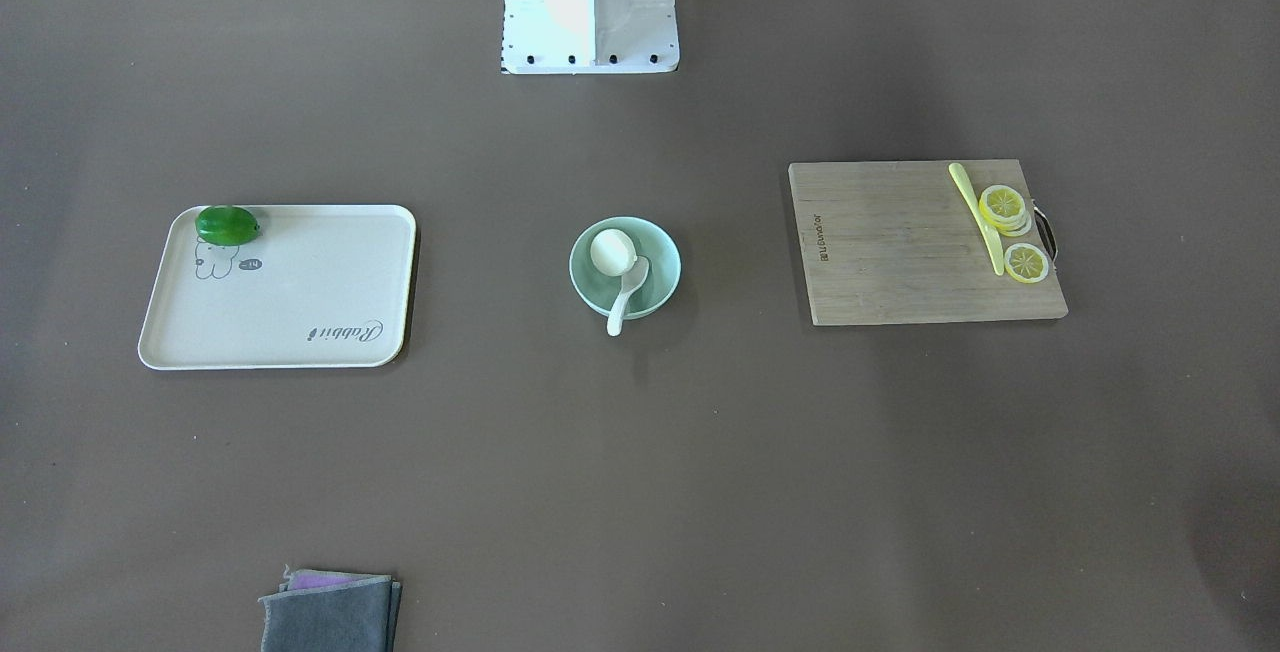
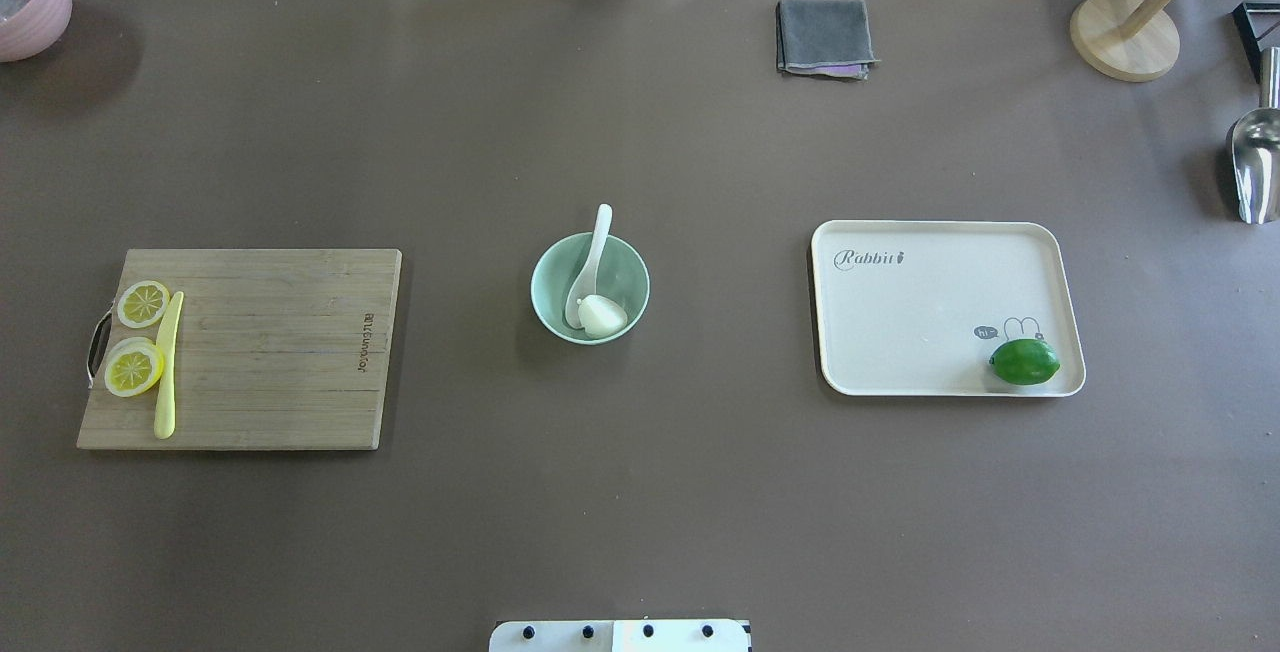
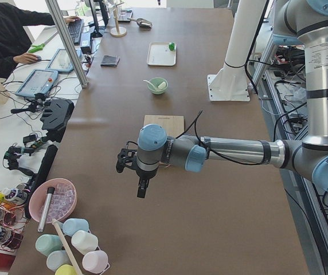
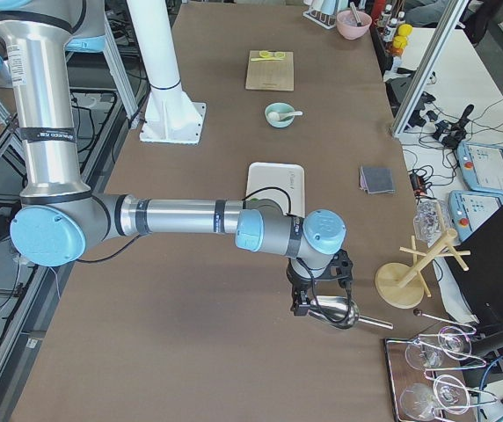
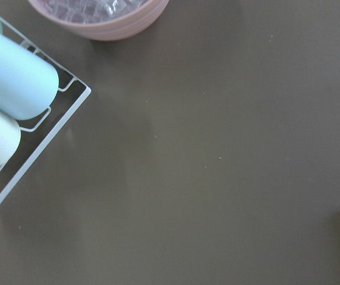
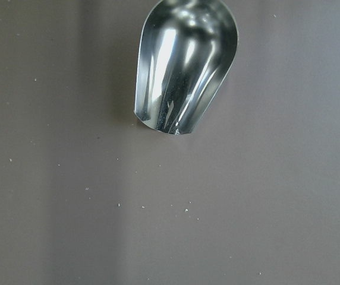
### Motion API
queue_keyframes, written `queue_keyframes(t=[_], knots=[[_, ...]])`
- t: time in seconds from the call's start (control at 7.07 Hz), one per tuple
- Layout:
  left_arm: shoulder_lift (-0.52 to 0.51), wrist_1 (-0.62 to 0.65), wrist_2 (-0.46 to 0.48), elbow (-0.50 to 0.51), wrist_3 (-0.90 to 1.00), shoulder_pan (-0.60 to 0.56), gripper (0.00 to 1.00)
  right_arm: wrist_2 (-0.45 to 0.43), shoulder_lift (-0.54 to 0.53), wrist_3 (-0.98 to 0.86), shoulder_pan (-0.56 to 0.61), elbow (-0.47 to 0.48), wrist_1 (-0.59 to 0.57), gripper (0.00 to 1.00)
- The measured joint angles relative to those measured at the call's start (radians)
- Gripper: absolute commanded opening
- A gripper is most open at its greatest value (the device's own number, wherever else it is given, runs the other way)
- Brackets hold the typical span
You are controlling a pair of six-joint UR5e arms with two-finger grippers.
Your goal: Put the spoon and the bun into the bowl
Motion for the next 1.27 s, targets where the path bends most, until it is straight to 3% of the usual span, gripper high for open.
queue_keyframes(t=[0.42, 0.85, 1.27], knots=[[-0.018, 0.01, -0.008, -0.001, -0.042, -0.001, 0.98, -0.001, -0.012, 0.007, 0.0, 0.004, 0.003, 1.0], [-0.123, 0.011, -0.006, 0.1, -0.044, -0.001, 0.98, -0.002, -0.023, 0.008, 0.0, 0.007, 0.009, 1.0], [-0.14, 0.01, -0.004, 0.12, -0.044, -0.003, 0.98, -0.002, -0.018, 0.009, -0.001, 0.007, 0.01, 1.0]])
